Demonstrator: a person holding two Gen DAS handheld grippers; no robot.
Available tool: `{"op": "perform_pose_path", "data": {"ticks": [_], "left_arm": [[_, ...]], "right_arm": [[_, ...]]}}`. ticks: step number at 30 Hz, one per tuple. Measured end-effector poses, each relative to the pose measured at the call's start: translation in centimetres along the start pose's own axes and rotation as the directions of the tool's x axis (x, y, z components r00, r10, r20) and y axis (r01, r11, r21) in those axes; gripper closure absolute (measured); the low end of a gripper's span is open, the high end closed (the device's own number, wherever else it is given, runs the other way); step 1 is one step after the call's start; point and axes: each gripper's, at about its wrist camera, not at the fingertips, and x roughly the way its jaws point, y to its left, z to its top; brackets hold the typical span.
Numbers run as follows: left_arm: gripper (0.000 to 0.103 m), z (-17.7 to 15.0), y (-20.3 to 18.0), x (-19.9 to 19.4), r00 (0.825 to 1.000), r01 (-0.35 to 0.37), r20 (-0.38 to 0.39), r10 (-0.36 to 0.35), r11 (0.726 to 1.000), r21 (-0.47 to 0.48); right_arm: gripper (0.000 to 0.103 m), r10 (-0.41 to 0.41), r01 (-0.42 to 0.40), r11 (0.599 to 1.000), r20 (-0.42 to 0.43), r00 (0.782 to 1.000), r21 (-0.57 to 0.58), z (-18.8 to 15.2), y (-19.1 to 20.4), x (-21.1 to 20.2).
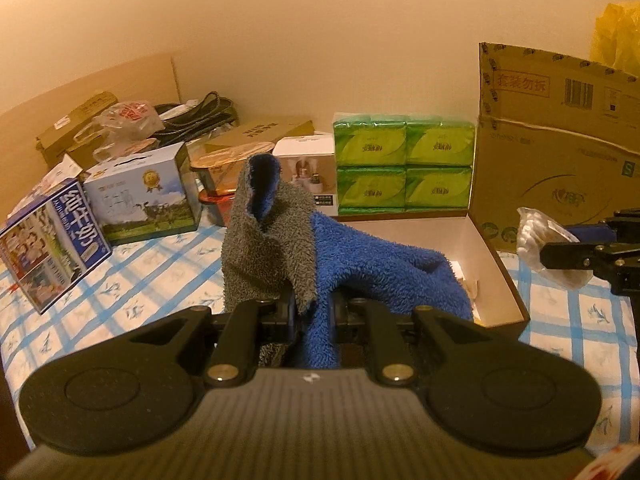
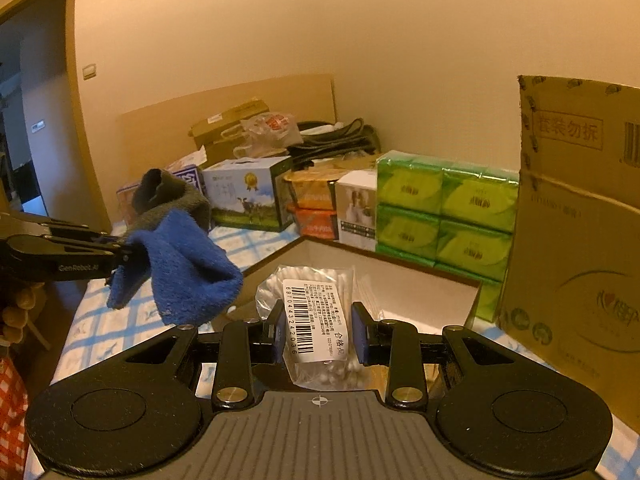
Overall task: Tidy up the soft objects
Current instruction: 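Carry the blue towel with the left tool while the right tool carries the swab bag to the box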
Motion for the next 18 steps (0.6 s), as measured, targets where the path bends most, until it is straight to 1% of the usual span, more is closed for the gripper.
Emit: {"op": "perform_pose_path", "data": {"ticks": [7, 18], "left_arm": [[0.088, 2.1, -0.5, 4.6, 0.999, 0.012, -0.036, -0.011, 1.0, 0.019], [0.088, 3.3, -1.7, 11.9, 0.994, 0.022, -0.109, -0.015, 0.997, 0.069]], "right_arm": [[0.07, -0.013, 0.014, 1.0, -0.02, 1.0, 0.02, 1.3, -1.7, 3.2], [0.07, -0.03, 0.033, 0.998, -0.056, 0.998, 0.052, 2.1, -3.8, 8.5]]}}
